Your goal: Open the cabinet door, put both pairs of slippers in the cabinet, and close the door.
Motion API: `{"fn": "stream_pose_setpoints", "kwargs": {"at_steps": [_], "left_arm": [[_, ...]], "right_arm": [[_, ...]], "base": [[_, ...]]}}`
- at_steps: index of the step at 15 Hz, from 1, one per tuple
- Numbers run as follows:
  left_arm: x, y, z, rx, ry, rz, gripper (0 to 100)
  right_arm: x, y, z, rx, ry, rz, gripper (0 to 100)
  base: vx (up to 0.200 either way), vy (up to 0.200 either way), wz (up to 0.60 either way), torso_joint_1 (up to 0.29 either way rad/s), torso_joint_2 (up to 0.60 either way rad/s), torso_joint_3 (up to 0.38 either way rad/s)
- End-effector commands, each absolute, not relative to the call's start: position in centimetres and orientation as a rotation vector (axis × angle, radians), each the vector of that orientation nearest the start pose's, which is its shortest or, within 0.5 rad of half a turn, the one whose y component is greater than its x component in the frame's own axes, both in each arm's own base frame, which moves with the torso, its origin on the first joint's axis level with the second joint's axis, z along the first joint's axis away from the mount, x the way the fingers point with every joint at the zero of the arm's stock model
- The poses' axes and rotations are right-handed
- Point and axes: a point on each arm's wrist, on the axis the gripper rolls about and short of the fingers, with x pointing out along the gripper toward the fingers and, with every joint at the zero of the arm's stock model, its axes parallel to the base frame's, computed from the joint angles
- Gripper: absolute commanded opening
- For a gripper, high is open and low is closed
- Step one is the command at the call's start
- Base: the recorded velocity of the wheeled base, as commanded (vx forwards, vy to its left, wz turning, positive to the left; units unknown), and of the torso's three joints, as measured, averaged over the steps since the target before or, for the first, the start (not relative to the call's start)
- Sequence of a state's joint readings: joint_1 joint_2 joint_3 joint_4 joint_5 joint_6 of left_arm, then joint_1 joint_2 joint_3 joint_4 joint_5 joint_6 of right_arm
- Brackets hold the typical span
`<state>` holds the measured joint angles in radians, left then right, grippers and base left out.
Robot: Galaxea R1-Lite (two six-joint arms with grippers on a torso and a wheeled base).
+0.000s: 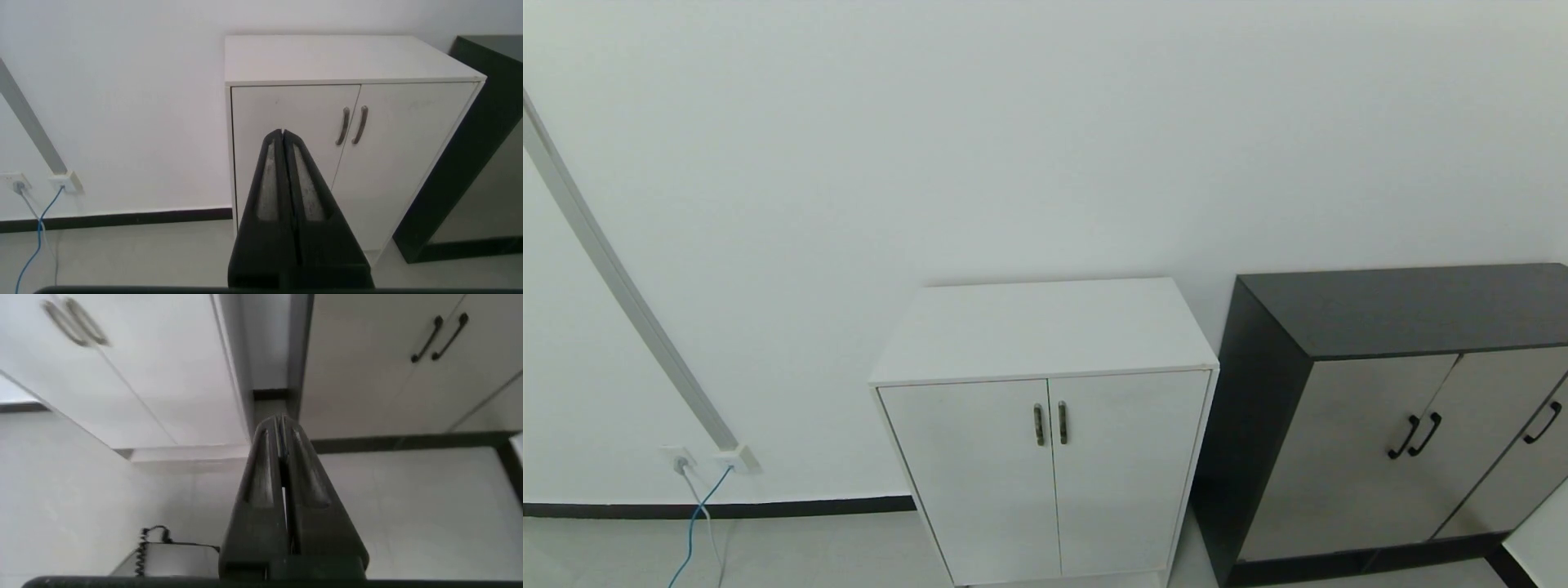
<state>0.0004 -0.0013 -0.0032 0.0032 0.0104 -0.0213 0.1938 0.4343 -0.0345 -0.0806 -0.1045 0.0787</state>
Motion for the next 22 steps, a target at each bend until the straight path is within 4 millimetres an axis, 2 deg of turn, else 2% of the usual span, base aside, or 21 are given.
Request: {"fn": "stream_pose_setpoints", "kwargs": {"at_steps": [1,8,13,18,22], "left_arm": [[-2.3,0.0,7.6,-0.021,0.0,0.012,0],[-2.3,0.0,7.6,-0.021,0.0,0.012,0],[-2.3,0.0,7.6,-0.021,0.0,0.012,0],[-2.3,0.0,7.6,-0.023,0.0,0.012,0],[-2.3,0.0,7.6,-0.021,0.0,0.012,0]], "right_arm": [[-0.7,-0.4,9.7,0.049,0.189,0.092,0],[-1.4,-0.5,8.7,-0.05,0.146,0.108,0],[-1.4,-0.4,8.7,-0.047,0.146,0.143,0],[-1.5,-0.3,8.7,-0.041,0.146,0.037,0],[-1.7,-0.3,8.7,-0.04,0.122,0.052,0]], "base": [[0.0,0.0,0.0,0.0,0.0,0.0],[0.0,0.0,0.0,0.0,0.0,0.0],[0.0,0.0,0.0,0.0,0.0,0.0],[0.0,0.0,0.0,0.0,0.0,0.0],[0.0,0.0,0.0,0.0,0.0,0.0]]}}
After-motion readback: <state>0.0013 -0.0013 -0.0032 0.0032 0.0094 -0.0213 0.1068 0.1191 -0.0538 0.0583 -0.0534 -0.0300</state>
